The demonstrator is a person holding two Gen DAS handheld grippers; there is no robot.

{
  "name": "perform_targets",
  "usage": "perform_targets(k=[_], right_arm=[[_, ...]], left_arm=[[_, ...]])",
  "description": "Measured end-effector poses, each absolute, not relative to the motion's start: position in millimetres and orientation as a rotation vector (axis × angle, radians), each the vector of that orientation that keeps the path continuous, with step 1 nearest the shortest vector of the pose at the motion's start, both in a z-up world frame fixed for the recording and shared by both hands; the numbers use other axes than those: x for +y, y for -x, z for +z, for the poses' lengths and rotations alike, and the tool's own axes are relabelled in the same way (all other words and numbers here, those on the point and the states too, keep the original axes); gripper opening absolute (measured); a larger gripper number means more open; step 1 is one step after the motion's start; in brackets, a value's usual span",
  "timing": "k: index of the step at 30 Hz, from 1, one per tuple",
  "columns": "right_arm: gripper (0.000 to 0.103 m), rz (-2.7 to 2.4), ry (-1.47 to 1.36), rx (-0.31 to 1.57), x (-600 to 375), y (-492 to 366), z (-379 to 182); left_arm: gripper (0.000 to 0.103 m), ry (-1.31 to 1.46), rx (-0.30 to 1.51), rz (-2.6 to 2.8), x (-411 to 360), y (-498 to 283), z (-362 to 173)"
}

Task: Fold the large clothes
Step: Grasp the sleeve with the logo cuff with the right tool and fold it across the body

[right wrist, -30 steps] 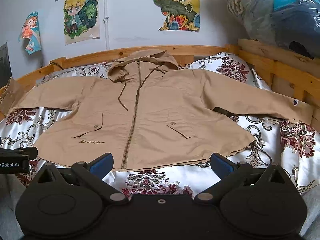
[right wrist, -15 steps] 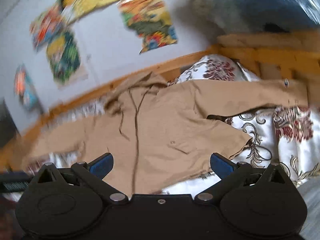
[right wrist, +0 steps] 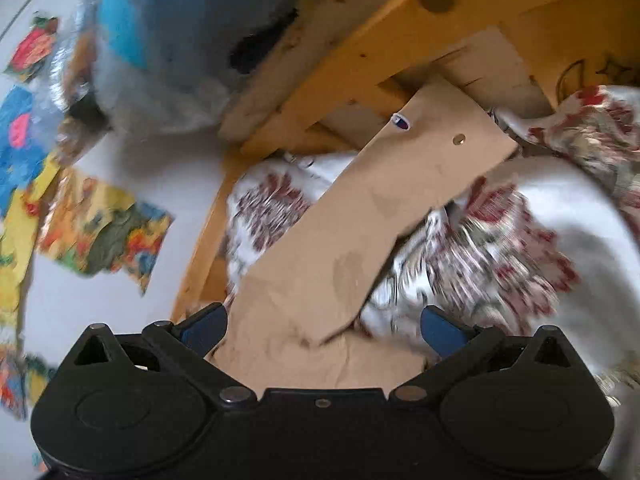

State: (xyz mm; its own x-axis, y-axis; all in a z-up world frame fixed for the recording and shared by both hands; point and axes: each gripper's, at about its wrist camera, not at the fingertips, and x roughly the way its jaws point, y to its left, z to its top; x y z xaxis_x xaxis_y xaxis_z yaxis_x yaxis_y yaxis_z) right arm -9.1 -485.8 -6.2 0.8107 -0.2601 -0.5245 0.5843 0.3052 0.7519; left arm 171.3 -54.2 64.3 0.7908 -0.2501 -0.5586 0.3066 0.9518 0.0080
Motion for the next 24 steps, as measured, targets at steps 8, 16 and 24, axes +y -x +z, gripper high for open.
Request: perform_targets(k=[8,16,24], right_arm=[[0.081,-0.735,-1.176,0.367,-513,-70,-55],[0.043,-0.923,-1.127,0.280,-538,-78,-72],[0.005,-1.013,-1.114,0.243,-540,-75,-78]], left_arm=[[0.102,-0.069,0.627,-0.324,-42,-204,9],[0.102,0.146,0.802,-0.422,-28,-239,-25],[0.102,0.145,0.750,-0.320,-7,-262,-43]])
